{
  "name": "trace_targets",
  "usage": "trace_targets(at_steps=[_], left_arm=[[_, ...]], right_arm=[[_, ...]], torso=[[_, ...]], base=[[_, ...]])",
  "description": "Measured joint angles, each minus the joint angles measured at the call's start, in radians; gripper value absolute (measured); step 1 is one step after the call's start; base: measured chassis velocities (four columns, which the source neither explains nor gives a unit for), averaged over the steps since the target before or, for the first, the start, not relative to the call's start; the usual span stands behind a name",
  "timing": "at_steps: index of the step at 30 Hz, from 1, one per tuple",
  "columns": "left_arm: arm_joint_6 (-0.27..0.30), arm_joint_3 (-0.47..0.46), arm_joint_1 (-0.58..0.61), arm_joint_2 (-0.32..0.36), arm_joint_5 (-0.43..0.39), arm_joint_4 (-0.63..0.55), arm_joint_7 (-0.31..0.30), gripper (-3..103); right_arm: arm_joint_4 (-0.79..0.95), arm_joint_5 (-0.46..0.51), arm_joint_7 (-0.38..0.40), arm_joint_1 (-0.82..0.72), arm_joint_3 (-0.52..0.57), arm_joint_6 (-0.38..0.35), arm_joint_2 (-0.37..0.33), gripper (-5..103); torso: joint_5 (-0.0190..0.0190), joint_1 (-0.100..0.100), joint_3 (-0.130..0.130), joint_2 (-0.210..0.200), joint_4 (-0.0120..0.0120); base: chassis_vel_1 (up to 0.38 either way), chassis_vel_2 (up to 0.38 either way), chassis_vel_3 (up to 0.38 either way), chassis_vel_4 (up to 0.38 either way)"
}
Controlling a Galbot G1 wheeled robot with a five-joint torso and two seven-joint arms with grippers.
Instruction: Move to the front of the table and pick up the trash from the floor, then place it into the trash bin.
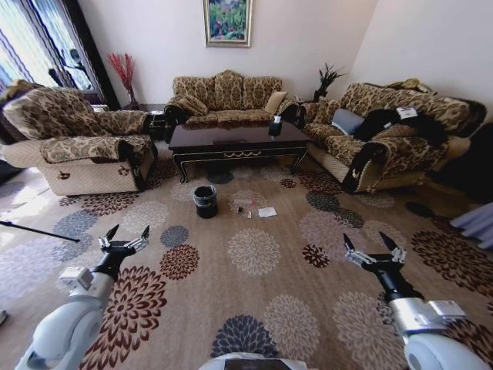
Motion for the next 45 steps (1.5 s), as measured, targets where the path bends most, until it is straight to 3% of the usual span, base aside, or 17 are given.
trace_targets(at_steps=[11,30,45], left_arm=[[0.011,0.019,-0.012,0.007,-0.002,0.001,0.012,100],[0.019,0.056,0.002,-0.010,0.001,-0.039,0.018,100],[0.016,0.050,0.017,-0.022,0.014,-0.034,0.025,100]], right_arm=[[-0.002,-0.030,-0.006,0.017,-0.035,0.002,0.013,100],[-0.045,-0.039,-0.001,0.068,-0.094,-0.011,-0.052,100],[-0.050,-0.048,0.007,0.058,-0.099,-0.009,-0.029,100]], torso=[[-0.0001,-0.024,-0.029,-0.054,0.0000],[-0.0001,-0.061,-0.079,-0.140,0.0000],[-0.0001,-0.087,-0.117,-0.204,0.0000]], base=[[0.000,0.000,0.000,0.000],[0.000,0.000,0.000,0.000],[0.000,0.000,0.000,0.000]])
